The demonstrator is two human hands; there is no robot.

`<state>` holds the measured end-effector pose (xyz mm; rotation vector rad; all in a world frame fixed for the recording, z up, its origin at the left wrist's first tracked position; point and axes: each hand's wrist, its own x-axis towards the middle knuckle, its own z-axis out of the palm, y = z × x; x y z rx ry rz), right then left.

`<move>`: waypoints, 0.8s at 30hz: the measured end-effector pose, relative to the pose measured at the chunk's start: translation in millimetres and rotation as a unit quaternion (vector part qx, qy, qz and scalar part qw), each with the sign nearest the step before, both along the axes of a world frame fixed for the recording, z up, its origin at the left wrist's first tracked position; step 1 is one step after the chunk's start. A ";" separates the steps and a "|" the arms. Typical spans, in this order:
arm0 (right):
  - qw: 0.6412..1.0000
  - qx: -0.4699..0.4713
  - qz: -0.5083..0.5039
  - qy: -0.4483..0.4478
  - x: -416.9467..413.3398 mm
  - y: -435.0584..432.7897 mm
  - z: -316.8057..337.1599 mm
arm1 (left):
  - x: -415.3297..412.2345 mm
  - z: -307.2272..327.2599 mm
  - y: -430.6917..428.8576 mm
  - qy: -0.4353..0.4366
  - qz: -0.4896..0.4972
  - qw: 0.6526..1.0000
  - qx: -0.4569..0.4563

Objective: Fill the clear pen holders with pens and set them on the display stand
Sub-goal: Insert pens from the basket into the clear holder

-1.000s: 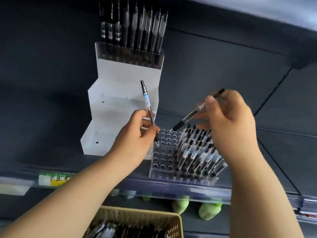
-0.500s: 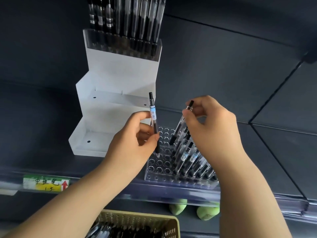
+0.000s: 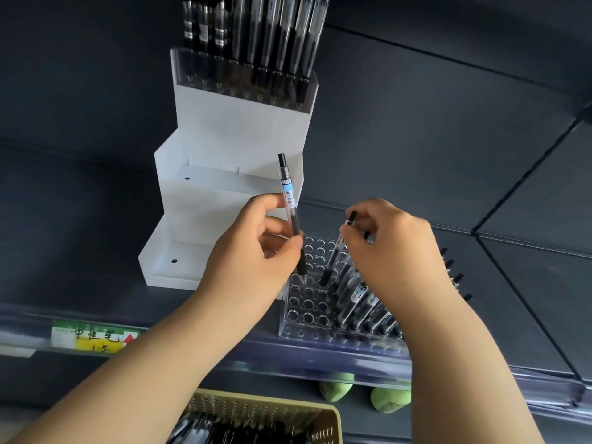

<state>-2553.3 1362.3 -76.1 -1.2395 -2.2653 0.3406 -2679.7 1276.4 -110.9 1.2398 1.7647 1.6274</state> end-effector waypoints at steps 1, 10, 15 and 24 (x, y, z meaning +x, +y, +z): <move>1.000 0.000 -0.004 0.000 0.0 0.3 -0.5 | -0.5 0.6 0.0 0.000 0.001 1.000 0.002; 0.996 0.086 -0.006 -0.014 2.0 2.9 -3.6 | -2.8 1.9 1.1 -0.008 0.008 1.000 0.004; 0.992 0.102 -0.032 -0.061 5.0 1.7 -0.6 | 1.0 0.2 1.7 0.000 0.002 1.000 -0.008; 0.980 0.173 -0.019 -0.093 4.9 -0.5 -3.0 | 5.4 -4.2 4.3 0.000 -0.004 1.000 -0.014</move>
